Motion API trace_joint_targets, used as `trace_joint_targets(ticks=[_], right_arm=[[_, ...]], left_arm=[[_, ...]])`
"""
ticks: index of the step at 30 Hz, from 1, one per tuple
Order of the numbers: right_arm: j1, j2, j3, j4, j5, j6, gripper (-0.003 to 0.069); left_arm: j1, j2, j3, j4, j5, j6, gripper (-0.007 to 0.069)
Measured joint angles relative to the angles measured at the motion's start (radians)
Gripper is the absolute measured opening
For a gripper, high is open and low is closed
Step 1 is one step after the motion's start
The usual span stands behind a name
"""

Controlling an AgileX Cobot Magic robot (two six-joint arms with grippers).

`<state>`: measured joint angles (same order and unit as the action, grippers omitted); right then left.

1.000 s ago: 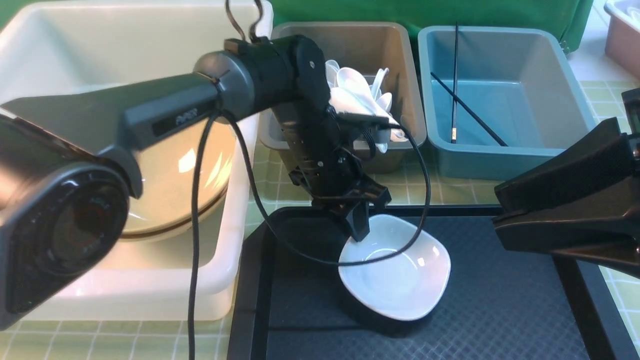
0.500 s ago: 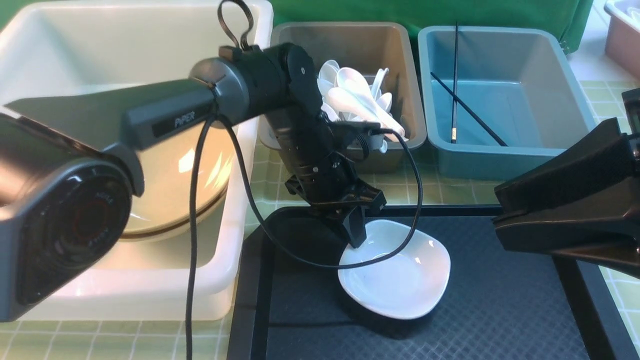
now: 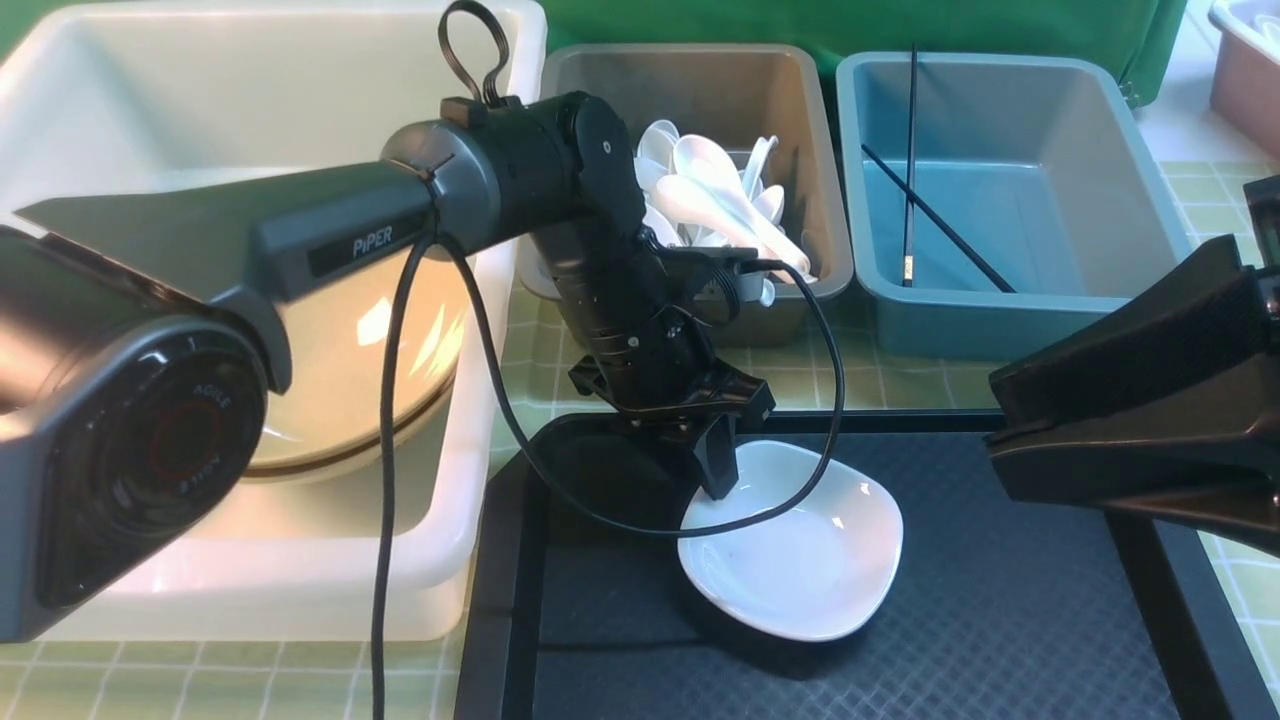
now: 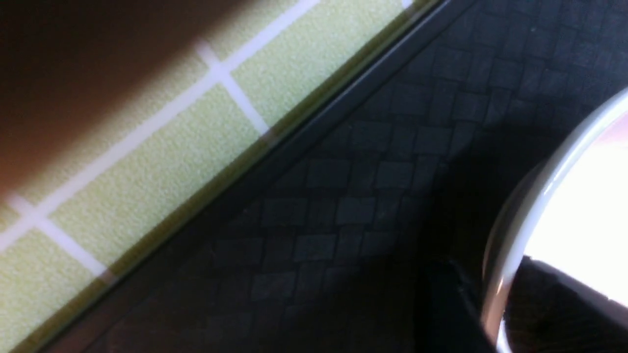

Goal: On green table put chopsticks spoon bowls plates into blue grey white boxes.
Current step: 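Grasp the small white bowl on the black tray by its rim with the left gripper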

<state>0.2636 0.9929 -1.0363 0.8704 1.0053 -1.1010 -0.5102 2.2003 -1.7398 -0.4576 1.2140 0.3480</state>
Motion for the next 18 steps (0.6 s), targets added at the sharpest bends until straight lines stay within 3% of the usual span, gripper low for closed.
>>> trace_joint_targets(ticks=[7,14,18], right_arm=[[0.000,0.000,0.000,0.000,0.000,-0.001,0.0235],[0.000,0.000,0.000,0.000,0.000,-0.001,0.0235],[0.000,0.000,0.000,0.000,0.000,-0.001,0.0235]], left_arm=[[0.000,0.021,-0.004,-0.056,-0.009,0.017,0.0362],[0.001,0.039,-0.009,-0.127,-0.049,0.087,0.0353],[0.001,0.039,-0.010,-0.082,-0.052,0.087,0.0259]])
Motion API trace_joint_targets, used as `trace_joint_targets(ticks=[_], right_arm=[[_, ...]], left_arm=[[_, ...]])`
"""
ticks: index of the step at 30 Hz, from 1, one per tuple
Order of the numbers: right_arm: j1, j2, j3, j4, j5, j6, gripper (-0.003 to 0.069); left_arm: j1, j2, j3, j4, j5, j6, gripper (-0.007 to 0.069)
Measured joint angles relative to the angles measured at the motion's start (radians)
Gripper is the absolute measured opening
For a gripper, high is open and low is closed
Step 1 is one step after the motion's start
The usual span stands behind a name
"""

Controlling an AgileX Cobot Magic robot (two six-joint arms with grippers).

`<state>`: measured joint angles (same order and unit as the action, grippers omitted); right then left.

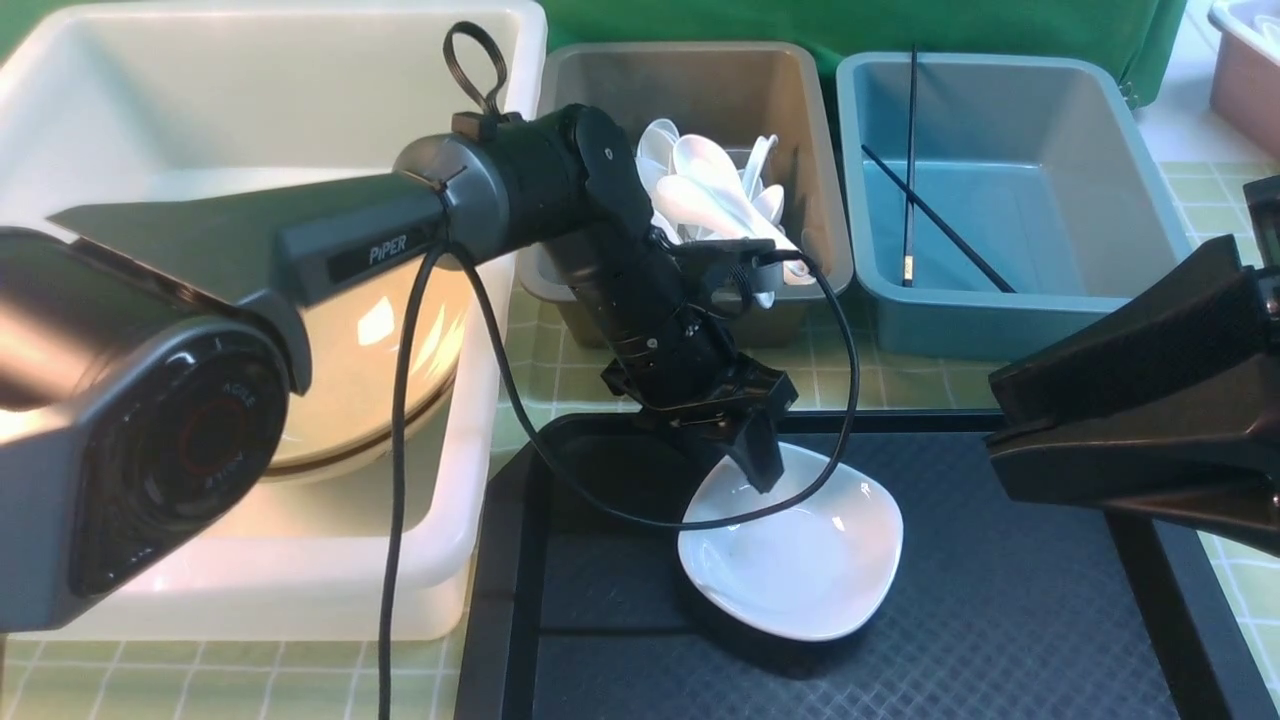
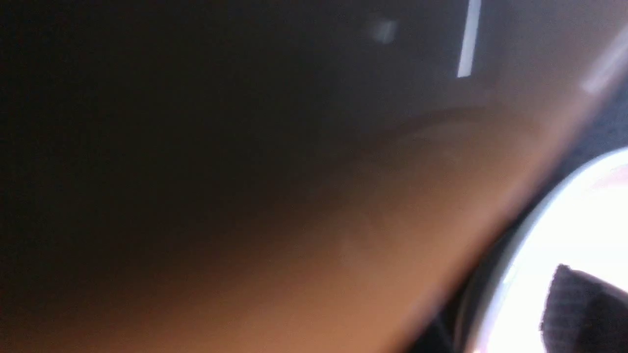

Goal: On green table put chopsticks spoon bowls plates into blue grey white boxes.
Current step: 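Grasp the small white bowl on the black tray by its rim with the left gripper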

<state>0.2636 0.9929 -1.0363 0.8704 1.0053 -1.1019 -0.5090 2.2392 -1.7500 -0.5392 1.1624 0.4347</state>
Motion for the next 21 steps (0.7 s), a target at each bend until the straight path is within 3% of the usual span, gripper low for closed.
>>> trace_joint_targets(ticks=[9,16,21], right_arm=[[0.000,0.000,0.000,0.000,0.000,0.000,0.0235],[0.000,0.000,0.000,0.000,0.000,0.000,0.0235],[0.000,0.000,0.000,0.000,0.000,0.000,0.0235]], left_arm=[[-0.006,0.000,-0.003,0.003,0.003,-0.008,0.0035],[-0.001,-0.021,0.002,-0.038,0.015,-0.027,0.0015],[0.001,-0.119,0.012,0.017,0.043,-0.035,0.0015]])
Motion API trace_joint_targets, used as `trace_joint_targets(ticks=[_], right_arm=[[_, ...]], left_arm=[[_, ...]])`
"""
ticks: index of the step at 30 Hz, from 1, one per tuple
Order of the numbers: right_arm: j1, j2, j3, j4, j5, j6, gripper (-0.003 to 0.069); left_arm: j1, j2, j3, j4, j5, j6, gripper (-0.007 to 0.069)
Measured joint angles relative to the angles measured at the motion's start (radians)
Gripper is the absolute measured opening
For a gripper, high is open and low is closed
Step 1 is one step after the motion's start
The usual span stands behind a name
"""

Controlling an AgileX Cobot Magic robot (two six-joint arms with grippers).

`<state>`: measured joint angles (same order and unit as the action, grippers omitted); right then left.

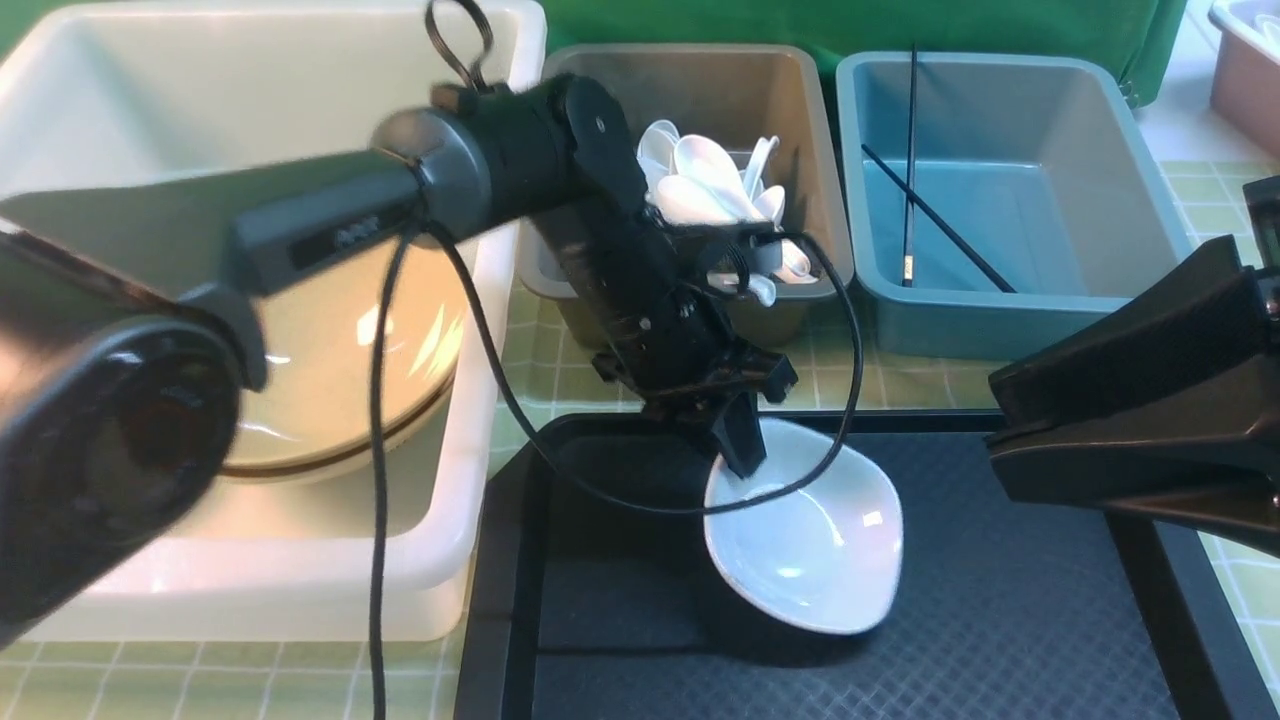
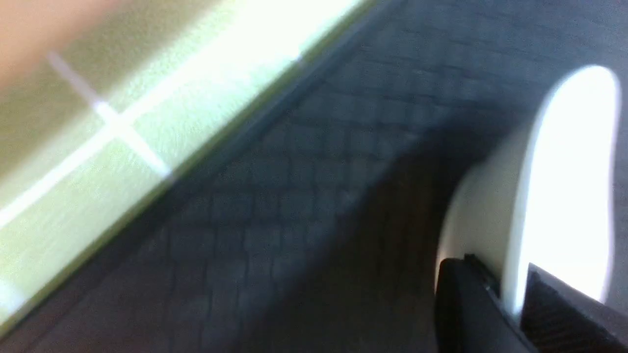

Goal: On green table put chopsticks spoon bowls plates into blue grey white boxes.
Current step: 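Grasp the small white bowl on the black tray by its rim with the left gripper, then place the white bowl into the white bin with the other dishes with the left gripper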

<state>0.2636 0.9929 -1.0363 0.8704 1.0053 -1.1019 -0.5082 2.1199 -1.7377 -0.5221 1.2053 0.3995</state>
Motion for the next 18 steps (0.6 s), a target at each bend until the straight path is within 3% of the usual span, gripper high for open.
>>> trace_joint_targets(ticks=[4,11,14,18], right_arm=[[0.000,0.000,0.000,-0.001,0.000,0.000,0.0235],[0.000,0.000,0.000,-0.001,0.000,0.000,0.0235],[0.000,0.000,0.000,-0.001,0.000,0.000,0.0235],[0.000,0.000,0.000,-0.001,0.000,0.000,0.0235]], left_arm=[[0.028,-0.087,0.000,0.028,0.010,0.000,0.0015],[0.212,-0.276,0.003,0.030,0.022,0.000,0.0015],[0.313,-0.349,0.017,0.027,0.024,0.000,0.0015],[0.556,-0.481,0.088,0.023,0.028,0.001,0.0015]])
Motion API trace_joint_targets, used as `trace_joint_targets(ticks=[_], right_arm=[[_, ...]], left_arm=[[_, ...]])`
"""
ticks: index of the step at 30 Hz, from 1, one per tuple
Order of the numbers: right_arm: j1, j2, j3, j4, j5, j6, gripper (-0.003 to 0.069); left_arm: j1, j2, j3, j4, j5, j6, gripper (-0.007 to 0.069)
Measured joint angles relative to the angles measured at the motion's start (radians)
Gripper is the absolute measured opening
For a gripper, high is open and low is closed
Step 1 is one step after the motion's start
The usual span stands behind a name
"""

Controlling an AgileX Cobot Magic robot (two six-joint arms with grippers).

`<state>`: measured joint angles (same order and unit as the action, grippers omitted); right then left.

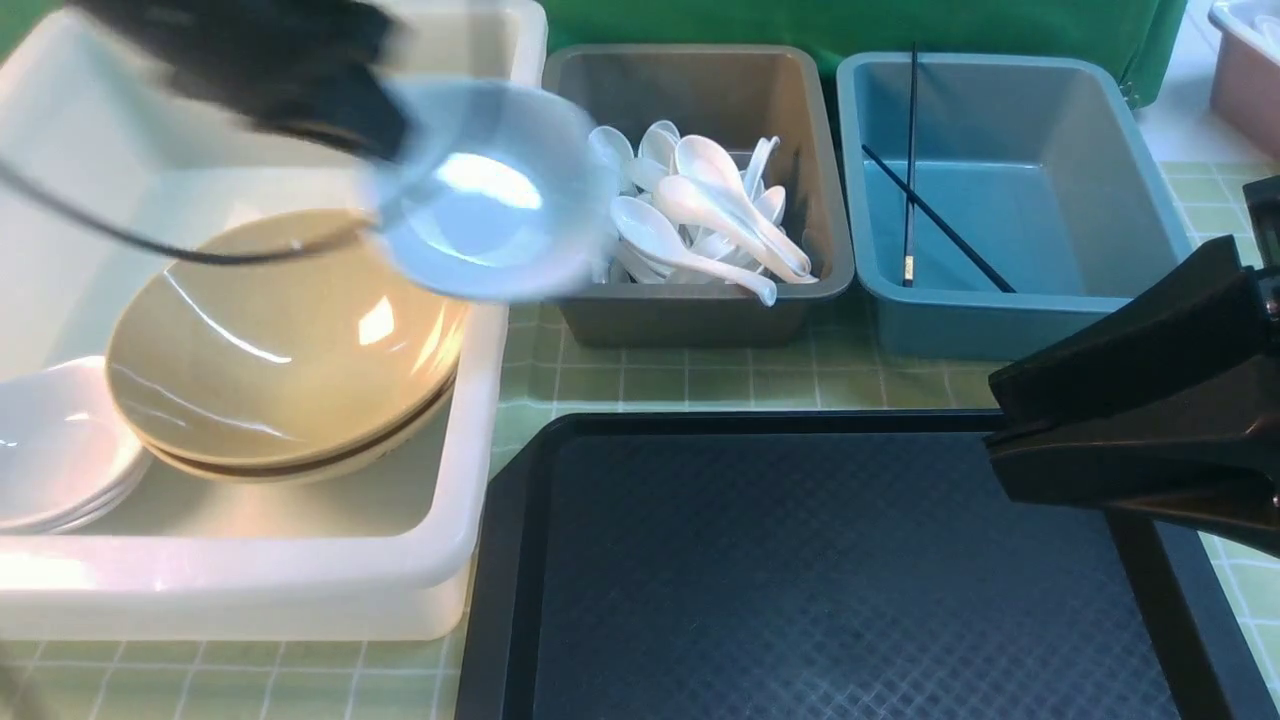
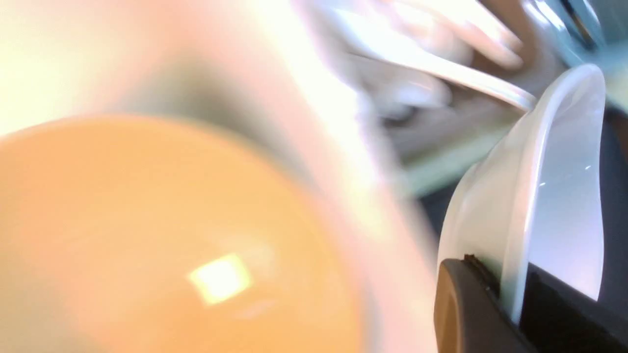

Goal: On green table put chopsticks spoon bowls plates into blue grey white boxes.
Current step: 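Place the white bowl into the white bin with the other dishes with the left gripper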

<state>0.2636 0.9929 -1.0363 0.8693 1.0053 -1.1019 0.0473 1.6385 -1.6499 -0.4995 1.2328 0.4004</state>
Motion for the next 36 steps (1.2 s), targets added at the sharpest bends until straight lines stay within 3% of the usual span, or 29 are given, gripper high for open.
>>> trace_joint_targets(ticks=[2,10,16,21,26,36], right_arm=[[0.000,0.000,0.000,0.000,0.000,0.000,0.0235],[0.000,0.000,0.000,0.000,-0.012,-0.006,0.0235],[0.000,0.000,0.000,0.000,-0.030,-0.007,0.0235],[0.000,0.001,0.000,0.033,-0.042,-0.018,0.0236],[0.000,0.021,0.000,0.113,-0.042,-0.053,0.0236],[0.000,0.041,0.000,0.141,-0.041,-0.071,0.0236]], left_arm=[[0.166,-0.060,0.055,0.015,0.001,0.012,0.0015],[0.565,-0.118,0.221,0.083,0.003,0.060,0.0015],[0.602,-0.123,0.225,0.113,0.003,0.032,0.0015],[0.604,-0.082,0.225,0.247,0.002,-0.120,0.0015],[0.604,-0.009,0.225,0.217,0.000,-0.129,0.0015],[0.604,0.074,0.225,0.234,-0.022,-0.150,0.0017]])
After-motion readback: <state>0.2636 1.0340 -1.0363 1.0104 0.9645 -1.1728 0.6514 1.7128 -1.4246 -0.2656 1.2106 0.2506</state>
